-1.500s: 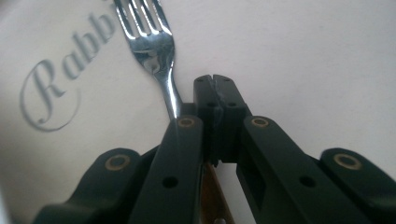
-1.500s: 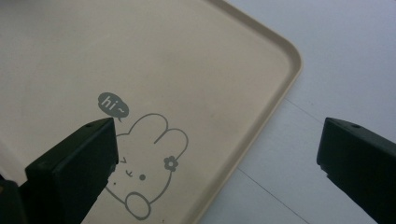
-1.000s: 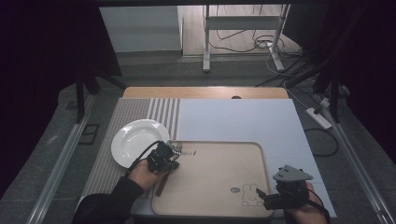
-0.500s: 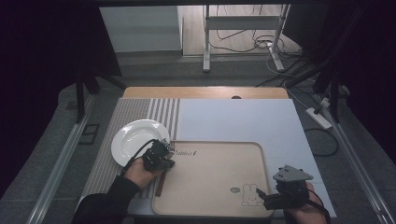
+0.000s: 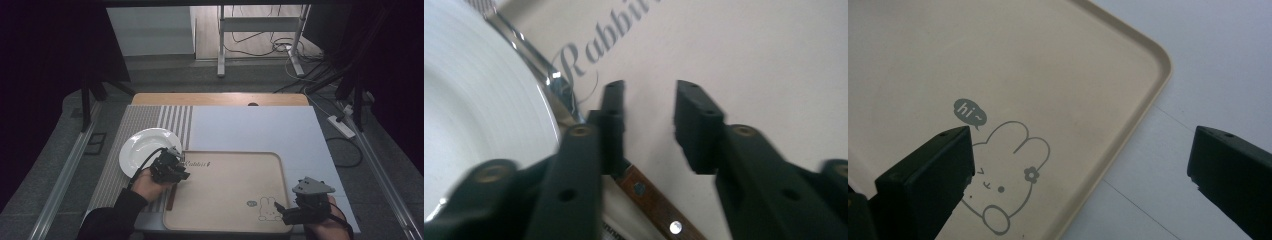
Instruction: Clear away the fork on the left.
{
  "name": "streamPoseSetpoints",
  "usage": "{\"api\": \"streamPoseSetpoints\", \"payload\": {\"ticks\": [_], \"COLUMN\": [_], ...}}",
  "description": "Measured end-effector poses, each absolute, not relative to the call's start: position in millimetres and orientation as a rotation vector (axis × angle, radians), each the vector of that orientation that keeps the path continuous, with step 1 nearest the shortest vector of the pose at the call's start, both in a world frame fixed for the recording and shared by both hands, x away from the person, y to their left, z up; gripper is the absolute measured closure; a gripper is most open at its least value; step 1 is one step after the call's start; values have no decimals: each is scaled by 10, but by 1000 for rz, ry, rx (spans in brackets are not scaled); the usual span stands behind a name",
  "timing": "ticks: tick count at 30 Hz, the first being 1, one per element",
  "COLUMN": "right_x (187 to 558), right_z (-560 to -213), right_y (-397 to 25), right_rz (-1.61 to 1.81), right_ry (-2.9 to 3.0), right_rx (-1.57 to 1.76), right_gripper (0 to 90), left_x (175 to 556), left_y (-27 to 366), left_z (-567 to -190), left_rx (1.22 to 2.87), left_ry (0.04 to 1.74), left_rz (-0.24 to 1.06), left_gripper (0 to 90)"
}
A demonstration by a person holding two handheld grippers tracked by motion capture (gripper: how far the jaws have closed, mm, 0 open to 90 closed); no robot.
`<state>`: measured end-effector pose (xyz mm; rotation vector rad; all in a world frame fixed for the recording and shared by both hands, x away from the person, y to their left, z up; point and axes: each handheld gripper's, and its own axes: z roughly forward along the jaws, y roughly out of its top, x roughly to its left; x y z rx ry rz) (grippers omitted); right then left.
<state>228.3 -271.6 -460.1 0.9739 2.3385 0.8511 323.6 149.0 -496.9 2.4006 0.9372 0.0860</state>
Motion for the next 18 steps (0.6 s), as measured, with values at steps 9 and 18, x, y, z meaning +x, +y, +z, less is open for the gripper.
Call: {"api": "streamPoseSetpoints", "payload": {"ticks": [9,18], "right_x": [2282,2281], "right_z": [-4601,-4601], "right_y": [-2714,-2715], "right_rz": [850,851], "right_ry": [2338,2338], "right_rx": [974,973], "right_gripper": [0,0], "left_x": [3187,3173], "left_y": [1592,1699], "left_z": [-4948,-4932], "left_rx": [2328,2280], "left_ry": [917,872], "left_rz": [119,134], "left_gripper": [297,84]}}
